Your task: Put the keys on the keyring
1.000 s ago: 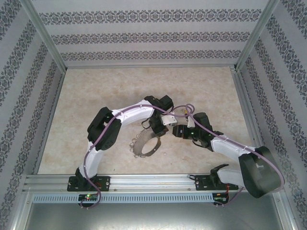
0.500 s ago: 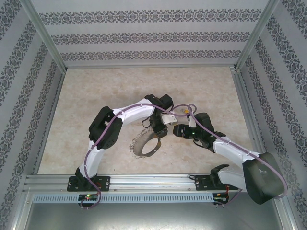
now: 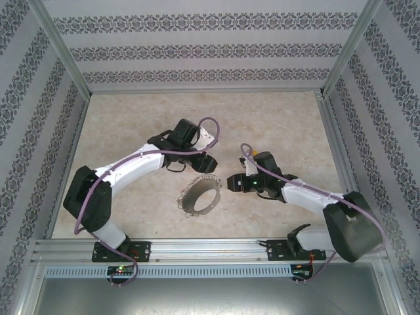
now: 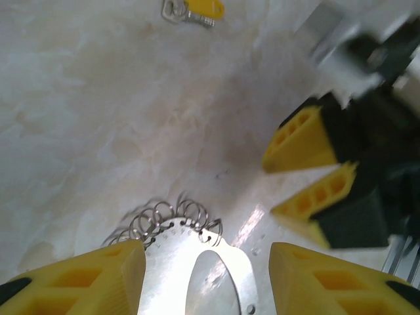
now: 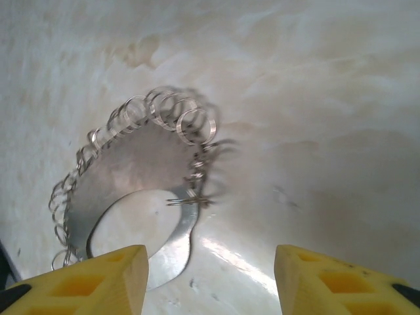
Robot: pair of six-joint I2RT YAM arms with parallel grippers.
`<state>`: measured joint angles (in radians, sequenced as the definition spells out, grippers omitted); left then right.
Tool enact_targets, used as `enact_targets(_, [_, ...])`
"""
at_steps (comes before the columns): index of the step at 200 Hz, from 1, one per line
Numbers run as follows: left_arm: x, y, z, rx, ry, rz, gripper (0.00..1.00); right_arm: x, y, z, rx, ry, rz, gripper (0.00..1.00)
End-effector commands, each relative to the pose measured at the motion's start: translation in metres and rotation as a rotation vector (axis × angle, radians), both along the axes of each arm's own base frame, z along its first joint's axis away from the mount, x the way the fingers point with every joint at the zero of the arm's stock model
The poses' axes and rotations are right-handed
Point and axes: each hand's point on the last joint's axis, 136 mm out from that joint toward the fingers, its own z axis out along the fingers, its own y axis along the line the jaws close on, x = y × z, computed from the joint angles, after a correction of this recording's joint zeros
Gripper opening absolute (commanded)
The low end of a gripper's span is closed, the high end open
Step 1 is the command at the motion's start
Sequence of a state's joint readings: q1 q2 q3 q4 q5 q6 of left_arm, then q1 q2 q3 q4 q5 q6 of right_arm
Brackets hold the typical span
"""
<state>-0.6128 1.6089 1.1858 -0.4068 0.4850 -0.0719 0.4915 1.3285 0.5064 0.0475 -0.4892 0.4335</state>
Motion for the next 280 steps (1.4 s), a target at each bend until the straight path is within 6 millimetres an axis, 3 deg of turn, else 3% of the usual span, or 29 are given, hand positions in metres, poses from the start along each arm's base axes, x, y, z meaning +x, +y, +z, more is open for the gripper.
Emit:
enact_targets(1, [0.016, 0.002, 0.018, -0.082, -0.046, 0.099, 0.54, -0.006, 0.018, -0.001, -0.019, -0.025, 0.126, 0.53])
enact_targets(62, [0.028, 0.027, 0.023, -0.119, -0.053, 0.191, 0.58, -0.005, 0.033, -0.019, -0.073, -0.009, 0.191, 0.50])
enact_targets(154, [0.030, 0.031, 0.021, -0.125, -0.051, 0.195, 0.59, 0.001, 0.046, -0.026, -0.084, -0.003, 0.205, 0.43])
enact_targets(216, [0.030, 0.033, 0.017, -0.126, -0.043, 0.199, 0.59, 0.001, 0.049, -0.021, -0.067, -0.007, 0.213, 0.31])
enact_targets(280, [0.030, 0.033, 0.020, -0.127, -0.050, 0.198, 0.61, -0.003, 0.050, -0.017, -0.043, -0.001, 0.210, 0.37])
